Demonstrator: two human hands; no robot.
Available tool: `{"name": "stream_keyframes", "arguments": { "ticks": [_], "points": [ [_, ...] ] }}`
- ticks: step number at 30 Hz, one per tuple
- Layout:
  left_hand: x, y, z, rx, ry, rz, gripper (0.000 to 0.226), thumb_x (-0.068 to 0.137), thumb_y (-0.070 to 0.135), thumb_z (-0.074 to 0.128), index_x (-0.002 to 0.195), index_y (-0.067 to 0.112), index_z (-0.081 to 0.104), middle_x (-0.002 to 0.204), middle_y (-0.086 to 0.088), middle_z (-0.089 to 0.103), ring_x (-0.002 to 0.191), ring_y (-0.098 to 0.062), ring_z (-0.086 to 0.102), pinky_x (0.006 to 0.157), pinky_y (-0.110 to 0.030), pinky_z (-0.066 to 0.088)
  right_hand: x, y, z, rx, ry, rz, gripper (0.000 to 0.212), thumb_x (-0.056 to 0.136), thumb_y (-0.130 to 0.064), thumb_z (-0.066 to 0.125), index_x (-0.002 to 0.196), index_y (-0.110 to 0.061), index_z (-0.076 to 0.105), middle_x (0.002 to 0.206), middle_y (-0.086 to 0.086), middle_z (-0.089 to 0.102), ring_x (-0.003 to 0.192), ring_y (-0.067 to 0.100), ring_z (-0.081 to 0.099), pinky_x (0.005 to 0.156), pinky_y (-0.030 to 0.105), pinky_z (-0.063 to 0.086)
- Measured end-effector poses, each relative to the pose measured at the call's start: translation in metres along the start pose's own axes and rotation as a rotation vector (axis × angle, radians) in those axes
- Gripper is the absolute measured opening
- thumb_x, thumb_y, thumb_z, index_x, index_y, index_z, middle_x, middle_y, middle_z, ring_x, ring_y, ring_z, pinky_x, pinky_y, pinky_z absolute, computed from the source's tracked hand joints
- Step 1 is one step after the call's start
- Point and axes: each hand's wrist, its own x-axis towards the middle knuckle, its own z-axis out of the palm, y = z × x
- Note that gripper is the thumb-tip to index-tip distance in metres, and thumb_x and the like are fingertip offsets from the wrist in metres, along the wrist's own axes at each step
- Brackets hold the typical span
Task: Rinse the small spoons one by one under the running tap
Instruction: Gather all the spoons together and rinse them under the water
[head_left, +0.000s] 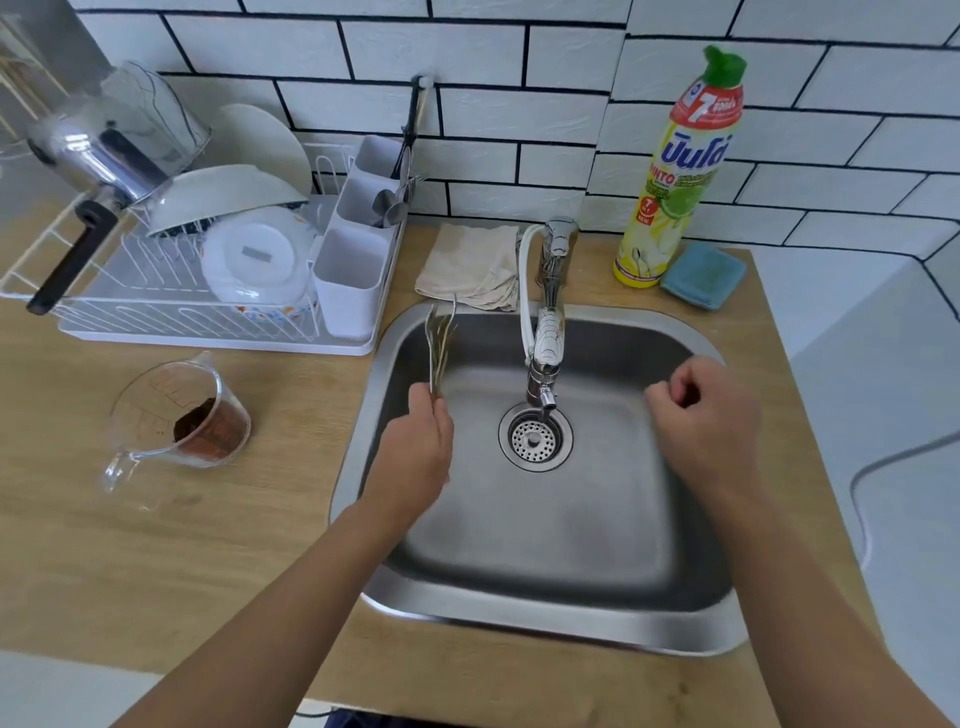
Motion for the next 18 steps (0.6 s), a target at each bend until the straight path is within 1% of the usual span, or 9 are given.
{"name": "stream_keyframes", "arguments": {
  "ticks": [1, 3, 5, 9, 12, 13, 15, 16, 18],
  "points": [
    [0.003, -0.002, 0.003, 0.016, -0.037, -0.072, 0.018, 0.104, 0.029, 0.031, 0.101, 0.014, 0.04, 0.069, -0.005, 0.057, 0.062, -0.032, 0.063, 0.058, -0.042, 0.054, -0.004, 0.005, 0.003, -0.016, -0.053, -0.003, 0.023, 0.075, -0.018, 0.061, 0.066, -0.027, 0.042, 0.063, -0.007, 0.048, 0.064, 0.003, 0.048, 0.055, 0.016, 0.031],
    [0.007, -0.004, 0.003, 0.066, -0.287, -0.28, 0.023, 0.104, 0.02, 0.037, 0.112, 0.004, 0.053, 0.085, -0.01, 0.063, 0.077, -0.035, 0.067, 0.067, -0.04, 0.056, -0.022, 0.018, 0.013, -0.173, -0.504, 0.099, 0.012, 0.083, -0.021, 0.071, 0.093, -0.024, 0.065, 0.098, 0.001, 0.066, 0.095, 0.011, 0.064, 0.076, 0.022, 0.043],
    [0.007, -0.002, 0.004, 0.194, -0.532, -0.354, 0.029, 0.1, 0.016, 0.056, 0.12, -0.004, 0.06, 0.11, -0.015, 0.066, 0.098, -0.034, 0.068, 0.081, -0.037, 0.057, -0.041, 0.035, 0.026, -0.316, -0.922, 0.201, 0.045, 0.087, -0.027, 0.079, 0.127, -0.014, 0.063, 0.135, 0.008, 0.054, 0.12, 0.026, 0.061, 0.102, 0.031, 0.044],
    [0.004, -0.009, 0.012, -0.012, -0.264, -0.312, 0.01, 0.102, 0.01, 0.048, 0.109, 0.003, 0.047, 0.095, -0.02, 0.065, 0.075, -0.038, 0.07, 0.07, -0.047, 0.061, -0.041, 0.03, 0.031, -0.171, -0.369, 0.096, 0.03, 0.085, -0.019, 0.08, 0.08, -0.022, 0.051, 0.087, -0.006, 0.05, 0.072, 0.006, 0.058, 0.065, 0.023, 0.042],
    [0.001, -0.011, 0.018, 0.064, -0.151, -0.162, 0.018, 0.094, 0.001, 0.062, 0.104, 0.003, 0.047, 0.094, -0.014, 0.059, 0.054, -0.022, 0.058, 0.049, -0.027, 0.052, -0.038, 0.021, 0.032, -0.146, -0.126, 0.037, 0.035, 0.082, -0.002, 0.07, 0.069, -0.018, 0.042, 0.07, -0.006, 0.045, 0.069, 0.01, 0.048, 0.059, 0.014, 0.035],
    [0.004, -0.012, 0.019, 0.095, -0.235, -0.167, 0.019, 0.094, 0.002, 0.063, 0.107, 0.002, 0.05, 0.099, -0.015, 0.061, 0.058, -0.02, 0.058, 0.051, -0.022, 0.048, -0.036, 0.022, 0.031, -0.154, -0.165, 0.028, 0.028, 0.082, -0.001, 0.068, 0.07, -0.015, 0.047, 0.071, -0.004, 0.049, 0.07, 0.01, 0.051, 0.059, 0.014, 0.035],
    [0.005, -0.006, 0.013, 0.293, -0.523, -0.199, 0.022, 0.097, 0.008, 0.063, 0.115, -0.002, 0.06, 0.114, -0.015, 0.066, 0.086, -0.028, 0.068, 0.068, -0.026, 0.05, -0.037, 0.028, 0.035, -0.332, -0.56, 0.136, 0.01, 0.087, -0.007, 0.069, 0.093, -0.011, 0.062, 0.093, 0.005, 0.062, 0.088, 0.02, 0.062, 0.07, 0.024, 0.044],
    [0.005, -0.002, 0.009, 0.392, -0.622, -0.238, 0.025, 0.098, 0.01, 0.062, 0.119, -0.004, 0.062, 0.119, -0.016, 0.065, 0.096, -0.03, 0.069, 0.077, -0.03, 0.052, -0.038, 0.033, 0.037, -0.421, -0.781, 0.194, 0.024, 0.089, -0.015, 0.071, 0.112, -0.01, 0.063, 0.112, 0.01, 0.062, 0.101, 0.028, 0.064, 0.08, 0.031, 0.049],
    [0.005, -0.003, 0.009, 0.32, -0.511, -0.247, 0.025, 0.1, 0.007, 0.056, 0.122, -0.004, 0.057, 0.117, -0.02, 0.063, 0.092, -0.033, 0.069, 0.081, -0.036, 0.055, -0.038, 0.032, 0.038, -0.417, -0.787, 0.228, 0.03, 0.089, -0.024, 0.075, 0.114, -0.013, 0.062, 0.119, 0.008, 0.058, 0.099, 0.026, 0.063, 0.085, 0.035, 0.05]
  ]
}}
